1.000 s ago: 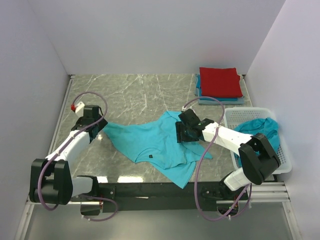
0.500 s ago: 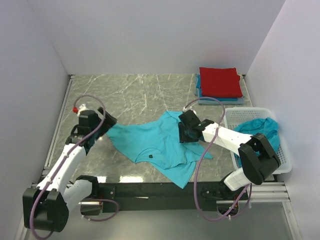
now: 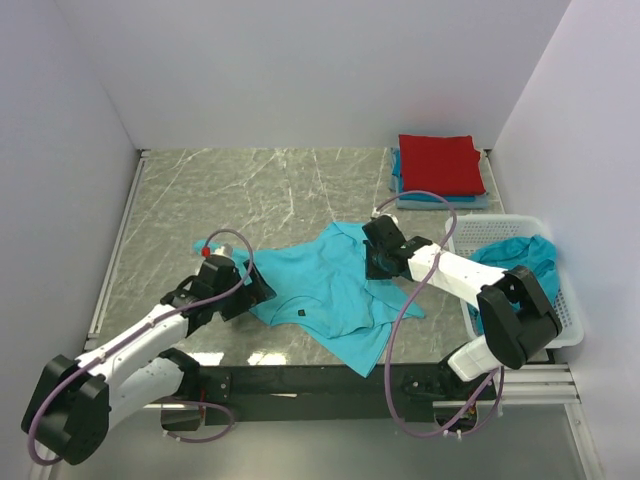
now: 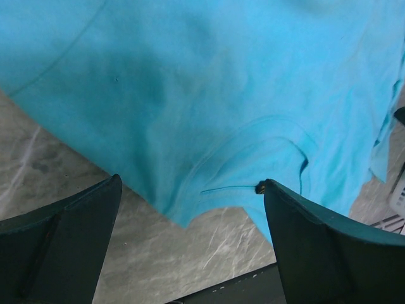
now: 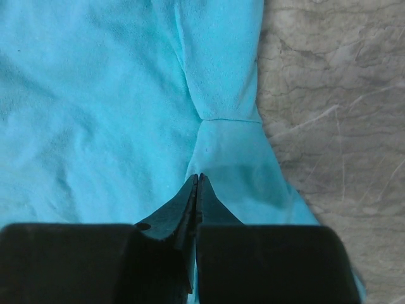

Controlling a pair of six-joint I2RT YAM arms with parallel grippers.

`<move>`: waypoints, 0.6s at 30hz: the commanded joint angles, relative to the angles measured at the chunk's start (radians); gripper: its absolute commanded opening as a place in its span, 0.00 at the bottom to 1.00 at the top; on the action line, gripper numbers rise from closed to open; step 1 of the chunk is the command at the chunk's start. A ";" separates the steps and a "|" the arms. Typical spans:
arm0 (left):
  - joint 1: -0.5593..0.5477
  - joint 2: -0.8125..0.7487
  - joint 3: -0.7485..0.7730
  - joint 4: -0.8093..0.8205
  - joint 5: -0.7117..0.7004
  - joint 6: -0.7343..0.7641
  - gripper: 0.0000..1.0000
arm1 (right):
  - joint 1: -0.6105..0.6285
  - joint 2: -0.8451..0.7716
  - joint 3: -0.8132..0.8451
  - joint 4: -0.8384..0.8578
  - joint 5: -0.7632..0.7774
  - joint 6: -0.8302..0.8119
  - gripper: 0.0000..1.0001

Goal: Fold and stack the t-shirts
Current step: Flatten the tshirt out

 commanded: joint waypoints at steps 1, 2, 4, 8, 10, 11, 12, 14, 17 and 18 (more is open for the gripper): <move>-0.018 0.036 -0.020 0.085 0.041 -0.027 0.99 | -0.006 -0.038 -0.015 0.020 0.015 0.000 0.00; -0.024 0.042 -0.023 0.088 0.046 -0.029 0.97 | -0.009 -0.041 -0.015 0.012 0.029 0.002 0.00; -0.031 0.062 -0.029 0.094 0.049 -0.030 0.94 | -0.012 -0.058 -0.015 -0.004 0.033 0.008 0.00; -0.051 0.089 -0.044 0.097 0.035 -0.037 0.83 | -0.009 -0.099 -0.044 0.009 -0.035 -0.040 0.01; -0.056 0.115 -0.054 0.106 0.035 -0.041 0.75 | -0.008 -0.121 -0.057 0.020 -0.071 -0.054 0.03; -0.059 0.125 -0.055 0.108 0.032 -0.046 0.70 | -0.008 -0.125 -0.067 0.023 -0.075 -0.057 0.04; -0.062 0.137 -0.055 0.111 0.028 -0.047 0.63 | -0.008 -0.131 -0.072 0.023 -0.080 -0.063 0.05; -0.065 0.163 -0.054 0.109 0.016 -0.050 0.36 | -0.006 -0.133 -0.083 0.026 -0.085 -0.067 0.08; -0.068 0.183 -0.046 0.112 -0.004 -0.047 0.01 | 0.003 -0.127 -0.089 0.032 -0.117 -0.092 0.22; -0.068 0.185 -0.044 0.115 -0.012 -0.049 0.01 | 0.009 -0.118 -0.090 0.040 -0.123 -0.098 0.27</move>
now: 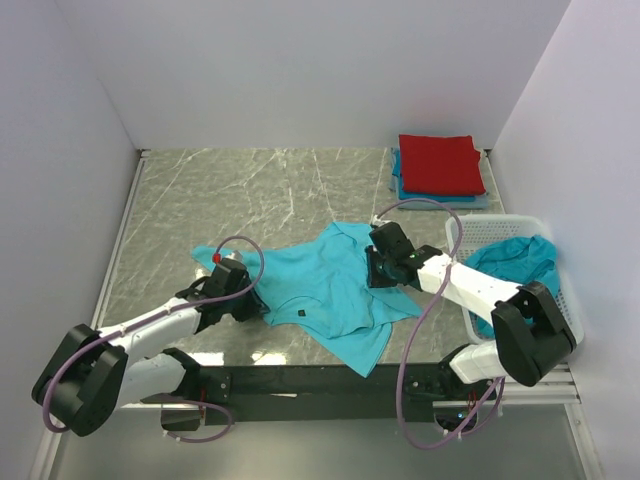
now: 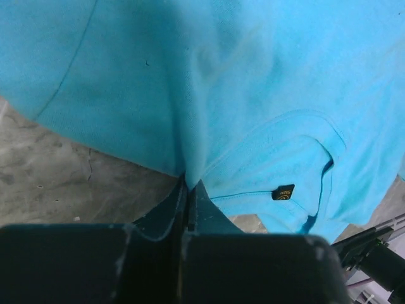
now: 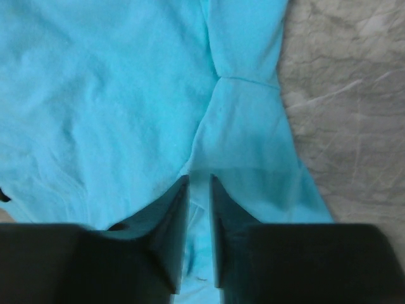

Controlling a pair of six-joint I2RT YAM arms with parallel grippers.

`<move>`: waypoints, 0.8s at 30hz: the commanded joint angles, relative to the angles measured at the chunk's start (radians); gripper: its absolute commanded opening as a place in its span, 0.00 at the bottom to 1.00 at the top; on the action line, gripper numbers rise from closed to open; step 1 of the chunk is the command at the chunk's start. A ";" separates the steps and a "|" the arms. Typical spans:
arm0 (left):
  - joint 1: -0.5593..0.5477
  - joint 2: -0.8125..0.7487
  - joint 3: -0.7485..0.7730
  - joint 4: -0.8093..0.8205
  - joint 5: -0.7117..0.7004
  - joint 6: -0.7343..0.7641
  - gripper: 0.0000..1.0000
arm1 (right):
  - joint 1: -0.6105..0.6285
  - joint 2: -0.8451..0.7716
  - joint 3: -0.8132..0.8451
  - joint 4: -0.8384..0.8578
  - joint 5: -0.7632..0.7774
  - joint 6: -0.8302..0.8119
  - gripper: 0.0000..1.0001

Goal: Fold and stack the t-shirts
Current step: Flatten the tshirt out

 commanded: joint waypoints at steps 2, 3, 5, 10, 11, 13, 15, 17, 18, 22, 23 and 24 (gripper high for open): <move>-0.008 0.010 -0.006 0.003 -0.046 0.005 0.01 | 0.023 0.004 -0.004 0.042 -0.037 -0.049 0.38; -0.008 0.005 -0.005 0.006 -0.049 0.006 0.01 | 0.026 0.016 0.000 0.053 -0.039 -0.051 0.39; -0.008 -0.009 -0.005 0.003 -0.058 0.000 0.01 | 0.031 0.040 0.013 0.055 -0.040 -0.054 0.40; -0.008 -0.040 -0.011 -0.026 -0.072 -0.006 0.01 | 0.034 0.094 0.035 0.042 -0.010 -0.035 0.41; -0.008 -0.044 -0.012 -0.028 -0.070 -0.006 0.01 | 0.034 0.106 0.036 0.039 -0.002 -0.031 0.40; -0.008 -0.058 -0.011 -0.038 -0.070 -0.007 0.01 | 0.035 0.108 0.035 0.030 0.061 0.006 0.17; -0.008 -0.078 -0.011 -0.044 -0.067 -0.009 0.01 | 0.034 0.088 0.027 0.021 0.099 0.031 0.04; -0.008 -0.092 0.000 -0.063 -0.066 -0.007 0.01 | 0.034 0.051 0.023 0.007 0.112 0.040 0.00; -0.008 -0.104 0.001 -0.070 -0.063 -0.003 0.01 | 0.034 0.039 0.021 0.001 0.124 0.040 0.00; -0.008 -0.147 0.023 -0.101 -0.050 0.005 0.01 | 0.035 -0.018 0.033 -0.059 0.170 0.043 0.00; -0.008 -0.158 0.035 -0.122 -0.049 0.006 0.01 | 0.034 -0.041 0.033 -0.071 0.178 0.042 0.00; -0.008 -0.182 0.041 -0.130 -0.047 0.011 0.01 | 0.034 -0.053 0.035 -0.096 0.185 0.043 0.00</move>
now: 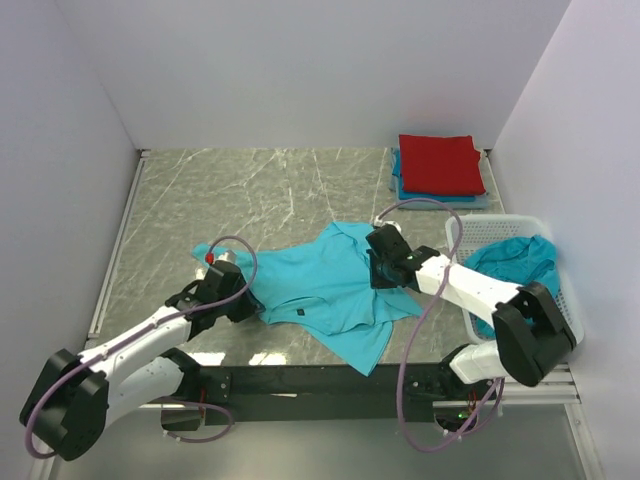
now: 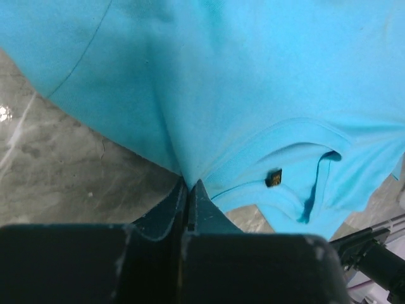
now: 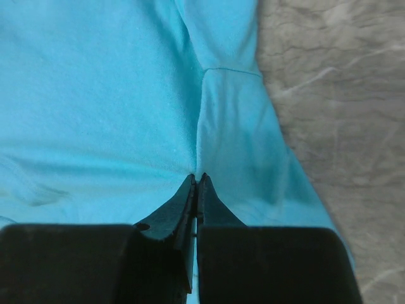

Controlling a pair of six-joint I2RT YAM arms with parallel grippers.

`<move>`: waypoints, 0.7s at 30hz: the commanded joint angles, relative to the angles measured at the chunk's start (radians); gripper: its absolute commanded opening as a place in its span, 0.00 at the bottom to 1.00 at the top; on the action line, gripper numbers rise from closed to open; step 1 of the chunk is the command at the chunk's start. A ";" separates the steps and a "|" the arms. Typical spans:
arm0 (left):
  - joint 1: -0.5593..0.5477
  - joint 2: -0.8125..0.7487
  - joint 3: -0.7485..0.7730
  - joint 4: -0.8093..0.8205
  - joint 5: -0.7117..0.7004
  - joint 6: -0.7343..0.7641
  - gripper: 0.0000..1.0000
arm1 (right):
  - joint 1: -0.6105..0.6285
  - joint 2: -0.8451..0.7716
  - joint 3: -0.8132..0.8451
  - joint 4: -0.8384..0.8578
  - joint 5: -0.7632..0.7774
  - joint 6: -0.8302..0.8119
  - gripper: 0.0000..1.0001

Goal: Fold and stack the t-shirts
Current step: Flatten the tshirt out

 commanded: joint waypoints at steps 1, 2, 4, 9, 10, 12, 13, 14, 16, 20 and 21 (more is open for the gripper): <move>-0.002 -0.063 0.048 -0.054 0.003 0.016 0.01 | 0.004 -0.081 0.030 -0.075 0.094 0.007 0.00; -0.002 -0.078 0.061 -0.068 0.006 0.017 0.01 | 0.004 -0.112 0.032 -0.085 0.105 0.007 0.00; -0.002 -0.121 0.078 -0.088 0.002 0.026 0.01 | 0.001 -0.147 0.038 -0.113 0.102 0.001 0.00; -0.002 -0.195 0.177 -0.154 -0.063 0.058 0.01 | -0.013 -0.285 0.082 -0.165 0.024 -0.040 0.00; -0.002 -0.199 0.208 -0.165 -0.093 0.063 0.01 | -0.016 -0.316 0.099 -0.173 0.007 -0.051 0.01; -0.002 -0.206 0.237 -0.192 -0.126 0.075 0.01 | -0.021 -0.337 0.112 -0.207 -0.028 -0.085 0.02; -0.002 -0.207 0.262 -0.200 -0.144 0.080 0.01 | -0.022 -0.360 0.113 -0.213 -0.026 -0.086 0.02; -0.002 -0.209 0.275 -0.209 -0.173 0.082 0.01 | -0.025 -0.371 0.112 -0.230 -0.024 -0.089 0.01; -0.002 -0.216 0.301 -0.225 -0.204 0.080 0.01 | -0.031 -0.391 0.124 -0.247 -0.035 -0.094 0.00; -0.002 -0.236 0.377 -0.220 -0.256 0.092 0.01 | -0.036 -0.427 0.151 -0.260 -0.093 -0.113 0.00; -0.001 -0.245 0.386 -0.219 -0.268 0.095 0.01 | -0.035 -0.431 0.158 -0.260 -0.101 -0.112 0.00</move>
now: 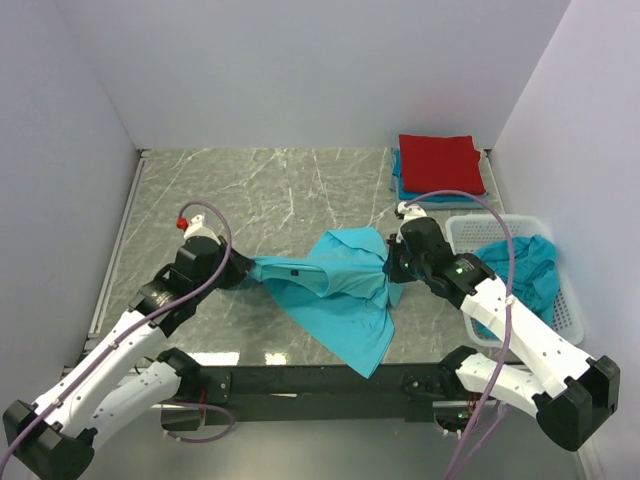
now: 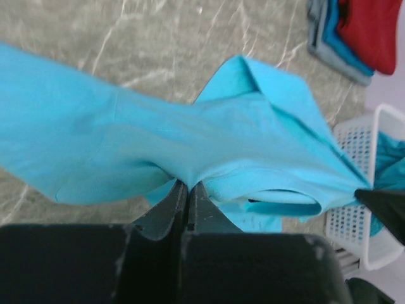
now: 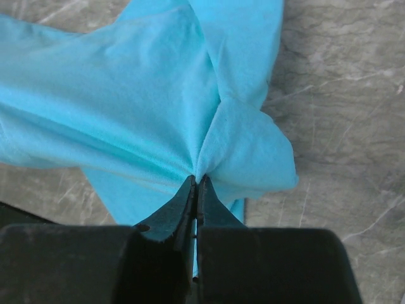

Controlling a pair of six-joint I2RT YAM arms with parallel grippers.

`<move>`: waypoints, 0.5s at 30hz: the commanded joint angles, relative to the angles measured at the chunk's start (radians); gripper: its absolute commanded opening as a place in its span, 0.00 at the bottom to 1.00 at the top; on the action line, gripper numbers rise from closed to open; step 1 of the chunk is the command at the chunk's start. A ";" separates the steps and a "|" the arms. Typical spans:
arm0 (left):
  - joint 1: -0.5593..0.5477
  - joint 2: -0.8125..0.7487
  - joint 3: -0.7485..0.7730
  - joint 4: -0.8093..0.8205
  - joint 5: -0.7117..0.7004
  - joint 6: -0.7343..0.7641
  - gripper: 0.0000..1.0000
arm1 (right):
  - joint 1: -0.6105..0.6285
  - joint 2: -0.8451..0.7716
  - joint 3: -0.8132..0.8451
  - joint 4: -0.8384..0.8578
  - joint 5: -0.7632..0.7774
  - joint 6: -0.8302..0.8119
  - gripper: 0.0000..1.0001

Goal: Fold and stack the t-shirts
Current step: Flatten the tshirt out

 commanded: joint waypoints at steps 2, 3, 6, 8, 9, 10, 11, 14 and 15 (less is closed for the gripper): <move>0.000 -0.039 0.097 0.001 -0.103 0.032 0.01 | -0.012 -0.042 0.083 -0.038 -0.056 -0.031 0.00; -0.002 -0.042 0.105 0.014 -0.115 0.044 0.01 | -0.014 -0.045 0.092 -0.038 -0.057 -0.028 0.00; 0.000 -0.006 0.149 0.071 -0.186 0.073 0.01 | -0.040 -0.026 0.144 -0.015 -0.070 -0.025 0.00; 0.009 0.037 0.195 0.123 -0.230 0.119 0.01 | -0.104 0.024 0.212 0.008 -0.126 -0.037 0.00; 0.046 0.096 0.221 0.166 -0.236 0.141 0.00 | -0.131 0.044 0.270 0.024 -0.151 -0.046 0.00; 0.076 0.130 0.284 0.197 -0.184 0.171 0.00 | -0.165 0.093 0.307 0.040 -0.186 -0.054 0.00; 0.121 0.169 0.319 0.229 -0.126 0.191 0.00 | -0.220 0.124 0.349 0.065 -0.215 -0.072 0.00; 0.313 0.344 0.479 0.370 0.136 0.201 0.00 | -0.276 0.252 0.558 0.123 -0.284 -0.130 0.00; 0.342 0.456 0.545 0.366 0.184 0.205 0.00 | -0.285 0.288 0.619 0.131 -0.318 -0.143 0.00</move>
